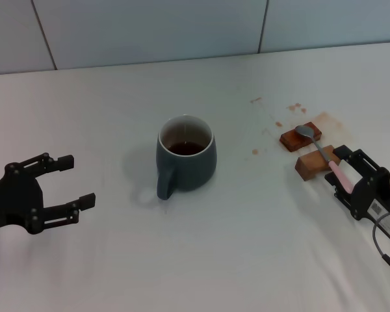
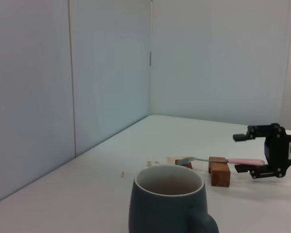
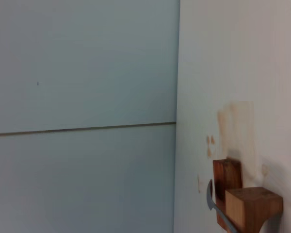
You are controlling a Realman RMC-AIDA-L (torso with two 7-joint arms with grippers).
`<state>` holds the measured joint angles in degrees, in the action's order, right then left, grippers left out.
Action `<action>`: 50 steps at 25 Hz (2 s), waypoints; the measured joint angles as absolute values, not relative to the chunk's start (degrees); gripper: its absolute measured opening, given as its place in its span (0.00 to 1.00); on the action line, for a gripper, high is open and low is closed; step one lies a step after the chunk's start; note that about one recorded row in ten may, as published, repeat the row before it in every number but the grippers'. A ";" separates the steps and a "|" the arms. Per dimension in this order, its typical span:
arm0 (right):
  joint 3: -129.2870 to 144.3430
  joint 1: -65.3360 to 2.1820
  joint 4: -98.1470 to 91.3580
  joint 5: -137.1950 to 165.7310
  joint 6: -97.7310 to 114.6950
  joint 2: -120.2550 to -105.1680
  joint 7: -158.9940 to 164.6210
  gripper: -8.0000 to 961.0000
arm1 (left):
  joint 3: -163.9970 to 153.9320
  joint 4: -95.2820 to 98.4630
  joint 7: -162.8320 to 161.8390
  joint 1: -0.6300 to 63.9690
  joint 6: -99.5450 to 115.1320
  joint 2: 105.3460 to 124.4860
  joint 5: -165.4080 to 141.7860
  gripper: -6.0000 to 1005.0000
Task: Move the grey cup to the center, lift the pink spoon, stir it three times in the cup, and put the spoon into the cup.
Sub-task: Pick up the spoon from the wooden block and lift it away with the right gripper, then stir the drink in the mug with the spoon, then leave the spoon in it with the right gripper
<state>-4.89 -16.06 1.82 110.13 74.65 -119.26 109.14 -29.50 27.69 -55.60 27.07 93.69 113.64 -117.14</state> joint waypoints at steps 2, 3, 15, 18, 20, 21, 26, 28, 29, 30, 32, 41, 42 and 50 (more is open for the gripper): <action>-4.90 -16.10 1.90 110.13 74.46 -119.26 109.19 0.81 | -29.39 27.69 -55.59 27.04 93.89 113.64 -117.14 0.84; -4.91 -16.13 1.90 110.13 74.44 -119.26 109.29 0.81 | -29.26 27.69 -55.58 26.99 94.01 113.64 -117.13 0.84; -5.68 -16.18 1.84 110.12 75.86 -119.38 103.11 0.25 | -26.75 27.94 -55.28 26.50 95.98 113.63 -117.06 0.84; -8.17 -17.06 1.66 110.07 77.77 -119.34 95.55 0.14 | -26.44 27.74 -55.17 26.18 96.54 113.63 -117.06 0.84; -10.61 -18.40 0.73 110.07 79.20 -119.26 87.63 0.14 | -26.43 27.72 -55.15 26.03 96.66 113.66 -117.00 0.84; -11.75 -19.16 0.03 110.04 79.98 -119.15 83.54 0.13 | -26.43 27.71 -55.14 25.91 96.72 113.70 -116.92 0.84; -17.40 -23.78 -5.80 110.04 88.62 -118.84 59.80 0.13 | -26.45 27.68 -55.11 25.28 97.82 114.13 -116.22 0.84; -17.45 -25.60 -8.99 110.22 94.63 -117.97 56.40 0.13 | -26.57 27.68 -55.11 25.14 98.04 114.22 -116.21 0.84; -17.38 -26.36 -10.75 110.32 97.78 -117.39 55.91 0.13 | -26.67 27.67 -55.10 25.09 98.06 114.26 -116.22 0.84; -17.32 -26.97 -12.49 110.45 101.10 -116.93 56.51 0.13 | -26.82 27.64 -55.09 25.04 98.05 114.29 -116.33 0.84; -16.72 -28.30 -16.93 110.46 108.37 -115.86 59.42 0.13 | -26.94 27.60 -55.06 24.92 97.97 114.31 -116.58 0.84; 0.69 -34.96 -48.98 107.56 120.11 -113.86 91.14 0.13 | -26.99 27.60 -55.01 24.44 97.64 114.19 -116.83 0.84; 4.69 -35.04 -52.98 106.26 119.96 -113.84 94.80 0.13 | -26.99 27.60 -55.01 24.44 97.64 114.22 -116.85 0.84; 28.15 -35.52 -79.21 104.88 114.38 -113.82 118.94 0.13 | -26.99 27.60 -55.02 24.43 97.79 114.70 -116.87 0.84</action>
<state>28.15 -35.52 -79.21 104.88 114.38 -113.82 118.94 -26.99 27.60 -55.01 24.43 97.79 114.70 -116.87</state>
